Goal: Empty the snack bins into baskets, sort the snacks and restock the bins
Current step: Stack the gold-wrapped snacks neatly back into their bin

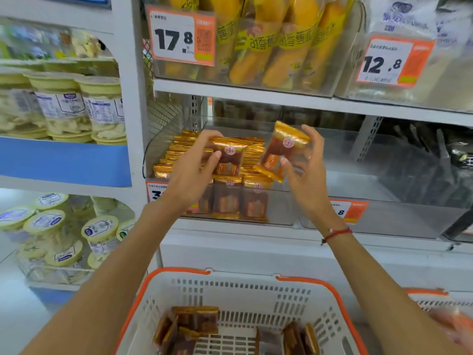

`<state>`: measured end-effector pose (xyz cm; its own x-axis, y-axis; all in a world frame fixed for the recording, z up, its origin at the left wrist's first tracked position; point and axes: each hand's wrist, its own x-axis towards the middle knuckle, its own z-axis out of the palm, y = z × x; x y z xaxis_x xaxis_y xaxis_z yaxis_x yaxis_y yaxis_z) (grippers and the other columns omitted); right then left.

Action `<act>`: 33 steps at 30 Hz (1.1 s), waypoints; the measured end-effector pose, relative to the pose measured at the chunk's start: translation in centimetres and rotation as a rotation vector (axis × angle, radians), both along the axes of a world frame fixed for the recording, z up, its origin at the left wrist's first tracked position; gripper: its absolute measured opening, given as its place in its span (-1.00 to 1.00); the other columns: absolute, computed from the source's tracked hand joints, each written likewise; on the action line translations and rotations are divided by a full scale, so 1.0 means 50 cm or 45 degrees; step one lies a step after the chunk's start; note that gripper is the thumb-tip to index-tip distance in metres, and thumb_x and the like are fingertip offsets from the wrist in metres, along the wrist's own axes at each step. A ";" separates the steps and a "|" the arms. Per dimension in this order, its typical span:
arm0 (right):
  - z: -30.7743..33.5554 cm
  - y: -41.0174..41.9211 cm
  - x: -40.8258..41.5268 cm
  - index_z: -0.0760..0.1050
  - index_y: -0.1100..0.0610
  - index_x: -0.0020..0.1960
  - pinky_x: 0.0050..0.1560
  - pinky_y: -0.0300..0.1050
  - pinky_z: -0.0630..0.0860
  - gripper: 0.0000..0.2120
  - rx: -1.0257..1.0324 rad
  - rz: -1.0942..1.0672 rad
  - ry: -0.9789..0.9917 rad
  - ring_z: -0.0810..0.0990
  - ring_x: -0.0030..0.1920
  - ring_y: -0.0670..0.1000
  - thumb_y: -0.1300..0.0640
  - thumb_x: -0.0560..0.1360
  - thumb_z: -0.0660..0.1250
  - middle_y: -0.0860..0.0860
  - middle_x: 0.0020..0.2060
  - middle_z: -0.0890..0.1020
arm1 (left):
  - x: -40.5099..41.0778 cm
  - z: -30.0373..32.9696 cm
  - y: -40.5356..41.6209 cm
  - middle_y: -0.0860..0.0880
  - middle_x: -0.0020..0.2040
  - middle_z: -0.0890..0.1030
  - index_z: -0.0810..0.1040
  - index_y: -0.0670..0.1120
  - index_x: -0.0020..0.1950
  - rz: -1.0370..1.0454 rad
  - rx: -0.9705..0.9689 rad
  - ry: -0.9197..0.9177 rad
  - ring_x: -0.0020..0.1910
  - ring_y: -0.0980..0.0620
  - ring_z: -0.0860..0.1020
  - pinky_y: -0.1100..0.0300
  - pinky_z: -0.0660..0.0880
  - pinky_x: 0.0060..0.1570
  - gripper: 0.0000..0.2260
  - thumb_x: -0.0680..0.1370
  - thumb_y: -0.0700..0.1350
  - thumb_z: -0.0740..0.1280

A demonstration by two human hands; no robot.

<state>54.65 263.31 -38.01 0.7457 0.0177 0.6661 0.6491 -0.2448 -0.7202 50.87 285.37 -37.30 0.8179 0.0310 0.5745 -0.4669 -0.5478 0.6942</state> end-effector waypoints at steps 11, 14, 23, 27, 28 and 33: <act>-0.041 0.026 0.023 0.57 0.06 0.19 -0.01 -0.29 0.39 -0.78 -0.867 -0.343 0.045 0.51 0.07 -0.04 0.07 0.57 0.32 0.04 0.20 0.50 | 0.026 -0.060 -0.011 -0.02 0.26 0.53 0.46 -0.04 0.32 0.417 0.668 -0.003 0.24 -0.02 0.44 0.10 0.41 0.14 -0.72 0.61 -0.07 0.27; -0.024 0.030 0.028 0.55 0.05 0.25 0.13 -0.16 0.47 -0.75 -0.970 -0.195 0.155 0.56 0.16 0.02 0.15 0.59 0.29 0.02 0.19 0.59 | 0.030 -0.052 -0.014 0.02 0.26 0.55 0.45 0.03 0.34 0.196 0.591 0.043 0.12 0.02 0.54 0.19 0.47 -0.09 -0.71 0.62 -0.09 0.28; -0.009 0.040 0.023 0.59 0.06 0.19 -0.01 -0.24 0.48 -0.79 -0.927 -0.206 0.052 0.60 0.08 -0.02 0.11 0.58 0.29 0.01 0.08 0.66 | 0.045 -0.044 -0.010 0.00 0.08 0.65 0.49 0.07 0.21 0.217 0.611 0.123 -0.02 0.00 0.61 0.17 0.47 -0.20 -0.83 0.62 -0.06 0.28; -0.062 0.049 0.015 0.58 0.09 0.23 0.14 -0.08 0.53 -0.75 -0.874 -0.266 0.013 0.55 0.14 0.03 0.09 0.61 0.24 0.05 0.15 0.61 | 0.039 -0.053 -0.018 0.02 0.01 0.67 0.54 0.04 0.11 0.390 0.673 0.092 -0.04 0.02 0.61 0.25 0.38 -0.30 -0.88 0.61 -0.09 0.26; -0.081 0.049 0.009 0.56 0.08 0.25 0.20 0.00 0.50 -0.72 -0.901 -0.331 -0.038 0.50 0.20 0.05 0.04 0.62 0.22 0.07 0.18 0.57 | 0.033 -0.061 -0.022 0.02 0.02 0.66 0.56 0.02 0.09 0.419 0.699 0.029 -0.03 0.02 0.58 0.27 0.34 -0.31 -0.88 0.61 -0.08 0.25; -0.135 0.049 -0.027 0.44 0.08 0.36 0.29 0.06 0.31 -0.50 -1.099 -0.504 -0.227 0.39 0.23 0.10 -0.13 0.52 0.18 0.08 0.20 0.51 | -0.008 -0.116 -0.046 -0.05 0.05 0.58 0.58 -0.10 0.08 0.414 0.892 -0.208 0.04 -0.06 0.52 0.09 0.44 0.00 -0.72 0.47 -0.02 0.24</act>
<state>53.33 265.76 -44.77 0.6918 0.3233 0.6457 0.4884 -0.8681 -0.0885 50.49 283.08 -43.11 0.7335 -0.1597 0.6606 -0.2746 -0.9588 0.0731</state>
